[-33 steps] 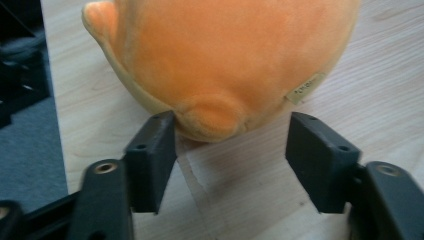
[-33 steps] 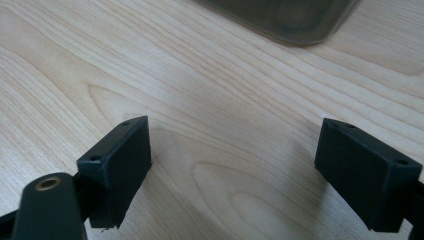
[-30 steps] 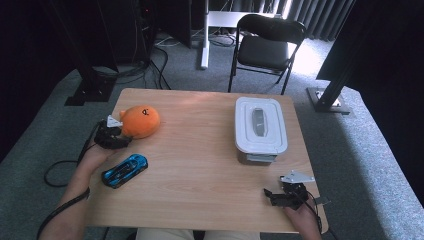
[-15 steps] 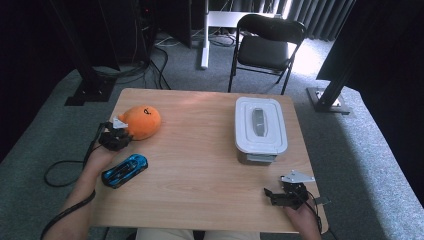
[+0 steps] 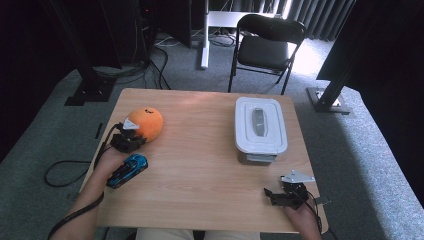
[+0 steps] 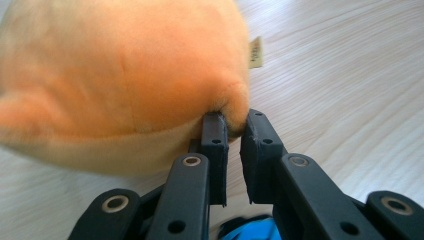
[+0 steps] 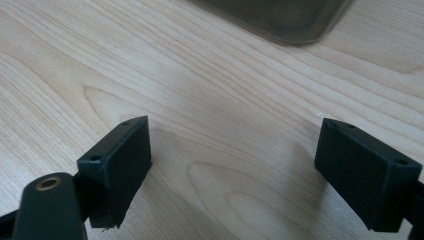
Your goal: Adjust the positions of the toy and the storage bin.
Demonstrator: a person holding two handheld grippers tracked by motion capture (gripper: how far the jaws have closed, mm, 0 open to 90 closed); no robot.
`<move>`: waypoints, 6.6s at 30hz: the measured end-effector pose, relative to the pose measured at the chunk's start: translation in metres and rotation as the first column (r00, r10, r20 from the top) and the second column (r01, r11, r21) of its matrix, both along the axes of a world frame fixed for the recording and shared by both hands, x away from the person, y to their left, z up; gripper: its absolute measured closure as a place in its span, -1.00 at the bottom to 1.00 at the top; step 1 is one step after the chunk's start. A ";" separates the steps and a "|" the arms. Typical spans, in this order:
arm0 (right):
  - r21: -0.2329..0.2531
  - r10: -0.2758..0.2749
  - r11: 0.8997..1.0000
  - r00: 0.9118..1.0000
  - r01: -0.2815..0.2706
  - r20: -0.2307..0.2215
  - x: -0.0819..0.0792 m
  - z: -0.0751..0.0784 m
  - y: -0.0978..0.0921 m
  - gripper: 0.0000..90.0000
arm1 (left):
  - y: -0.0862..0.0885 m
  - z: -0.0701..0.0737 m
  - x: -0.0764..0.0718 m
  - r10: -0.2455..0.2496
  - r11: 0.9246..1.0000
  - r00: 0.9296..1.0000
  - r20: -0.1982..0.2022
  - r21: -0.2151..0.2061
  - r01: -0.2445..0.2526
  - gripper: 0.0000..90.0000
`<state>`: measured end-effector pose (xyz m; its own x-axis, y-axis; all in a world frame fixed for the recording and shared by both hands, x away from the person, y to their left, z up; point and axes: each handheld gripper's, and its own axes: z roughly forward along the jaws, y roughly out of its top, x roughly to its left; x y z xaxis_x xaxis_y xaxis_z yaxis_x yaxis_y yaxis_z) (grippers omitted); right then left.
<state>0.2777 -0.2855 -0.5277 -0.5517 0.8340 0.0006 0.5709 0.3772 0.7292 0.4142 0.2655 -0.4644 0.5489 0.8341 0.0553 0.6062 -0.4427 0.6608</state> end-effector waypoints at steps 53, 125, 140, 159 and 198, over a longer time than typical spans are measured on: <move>0.000 0.000 1.000 1.000 0.000 0.000 0.000 0.000 0.000 -0.68 | -0.001 -0.004 0.044 0.284 0.958 0.957 -0.060 0.053 -0.281 -0.51; -0.001 0.001 1.000 1.000 -0.001 0.005 -0.001 0.000 0.000 -0.64 | -0.074 0.031 0.072 -0.126 0.990 0.992 0.010 -0.061 0.126 -0.29; 0.001 0.000 1.000 1.000 0.000 0.002 0.000 0.000 0.000 -0.64 | -0.042 0.036 0.035 -0.135 0.985 0.991 -0.003 -0.107 0.134 -0.41; 0.002 -0.004 1.000 1.000 0.003 0.002 0.000 0.000 0.000 -0.64 | -0.013 0.024 -0.008 -0.084 0.996 0.996 0.013 -0.033 0.084 -0.78; 0.001 -0.011 1.000 1.000 0.011 0.002 0.000 0.000 -0.001 -0.64 | 0.056 -0.030 -0.077 -0.133 0.985 0.980 -0.148 0.090 0.148 -0.70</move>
<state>0.2776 -0.2862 -0.5276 -0.5428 0.8399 0.0007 0.5736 0.3701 0.7307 0.3375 0.3215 -0.4941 0.6684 0.7422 0.0486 0.6168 -0.5896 0.5214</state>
